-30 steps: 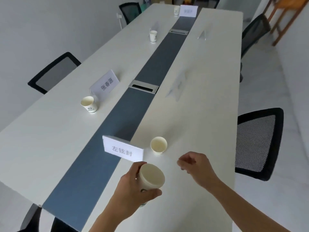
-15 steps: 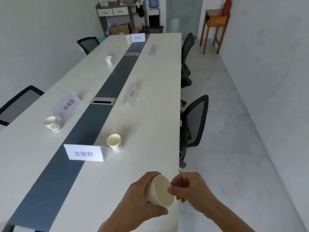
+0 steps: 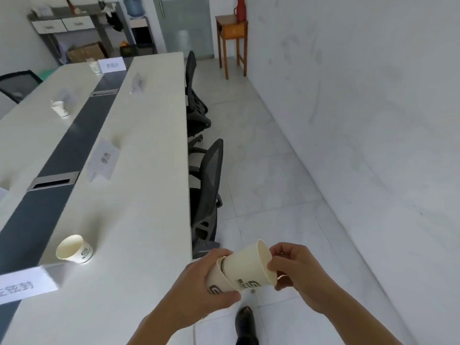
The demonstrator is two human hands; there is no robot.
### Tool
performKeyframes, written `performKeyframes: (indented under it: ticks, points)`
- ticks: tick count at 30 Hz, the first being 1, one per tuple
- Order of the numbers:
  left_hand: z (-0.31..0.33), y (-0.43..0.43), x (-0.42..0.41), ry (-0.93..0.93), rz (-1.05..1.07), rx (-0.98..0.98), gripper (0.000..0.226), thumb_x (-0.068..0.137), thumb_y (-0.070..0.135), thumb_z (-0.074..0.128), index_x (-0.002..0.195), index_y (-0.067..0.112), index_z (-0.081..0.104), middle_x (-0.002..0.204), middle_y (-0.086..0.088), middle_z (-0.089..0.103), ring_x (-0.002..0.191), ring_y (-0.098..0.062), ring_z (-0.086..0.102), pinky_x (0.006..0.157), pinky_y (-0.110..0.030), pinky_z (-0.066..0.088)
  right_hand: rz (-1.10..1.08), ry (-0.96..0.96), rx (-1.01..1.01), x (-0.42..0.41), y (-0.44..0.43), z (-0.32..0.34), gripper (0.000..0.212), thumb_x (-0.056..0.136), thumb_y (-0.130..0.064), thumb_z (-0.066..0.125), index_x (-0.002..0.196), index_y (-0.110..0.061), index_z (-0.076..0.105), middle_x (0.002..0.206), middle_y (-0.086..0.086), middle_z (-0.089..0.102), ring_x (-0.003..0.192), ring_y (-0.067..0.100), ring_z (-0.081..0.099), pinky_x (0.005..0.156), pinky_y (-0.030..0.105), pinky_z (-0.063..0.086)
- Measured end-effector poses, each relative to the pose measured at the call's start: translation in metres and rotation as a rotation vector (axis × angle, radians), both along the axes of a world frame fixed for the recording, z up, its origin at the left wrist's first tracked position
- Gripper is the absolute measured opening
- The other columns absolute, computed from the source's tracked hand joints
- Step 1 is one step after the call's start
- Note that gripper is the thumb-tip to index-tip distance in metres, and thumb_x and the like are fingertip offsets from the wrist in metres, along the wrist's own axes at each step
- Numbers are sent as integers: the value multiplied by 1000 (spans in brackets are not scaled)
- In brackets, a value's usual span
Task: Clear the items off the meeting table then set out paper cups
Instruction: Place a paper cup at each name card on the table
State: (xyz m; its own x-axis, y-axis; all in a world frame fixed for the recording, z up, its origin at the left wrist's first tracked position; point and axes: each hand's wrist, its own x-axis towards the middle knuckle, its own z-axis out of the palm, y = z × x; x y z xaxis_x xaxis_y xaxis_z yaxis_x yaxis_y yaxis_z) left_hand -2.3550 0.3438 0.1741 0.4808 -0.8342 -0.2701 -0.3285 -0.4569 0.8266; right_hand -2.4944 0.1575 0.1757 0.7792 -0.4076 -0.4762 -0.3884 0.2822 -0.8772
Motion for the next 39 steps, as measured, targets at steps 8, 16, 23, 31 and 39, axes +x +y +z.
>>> performKeyframes:
  ticks: [8,16,23,31,39]
  points:
    - [-9,-139,40,96,-99,7,53,63,48,81,108,43,53,101,16,70,87,-7,68,80,-34,59,-8,-189,47,20,-111,8,57,65,-26,79,120,-18,66,113,8,71,91,20,65,65,30,53]
    - [10,-268,96,118,-293,44,59,62,45,82,114,45,53,104,15,70,92,-6,67,85,-32,57,-211,-171,-171,60,-213,24,62,51,-26,86,110,-16,69,105,7,72,101,21,68,76,34,59]
    - [-6,-367,162,38,-60,49,84,56,67,75,127,45,36,106,9,60,93,-10,61,80,-22,53,-419,-135,-143,90,-341,4,84,37,-37,88,113,-13,63,101,8,74,96,19,70,76,29,51]
    - [5,-478,250,1,341,-31,49,72,32,81,106,37,46,103,4,59,90,-10,59,60,-16,50,-352,-75,-251,169,-522,-8,67,45,-49,76,107,-25,65,99,1,74,99,21,67,76,28,50]
    - [1,-502,327,9,730,-25,55,72,24,83,114,30,48,105,4,60,94,-17,60,65,-22,51,-53,-69,-379,327,-628,-2,65,43,-55,72,102,-31,60,99,-3,70,91,13,66,68,23,50]
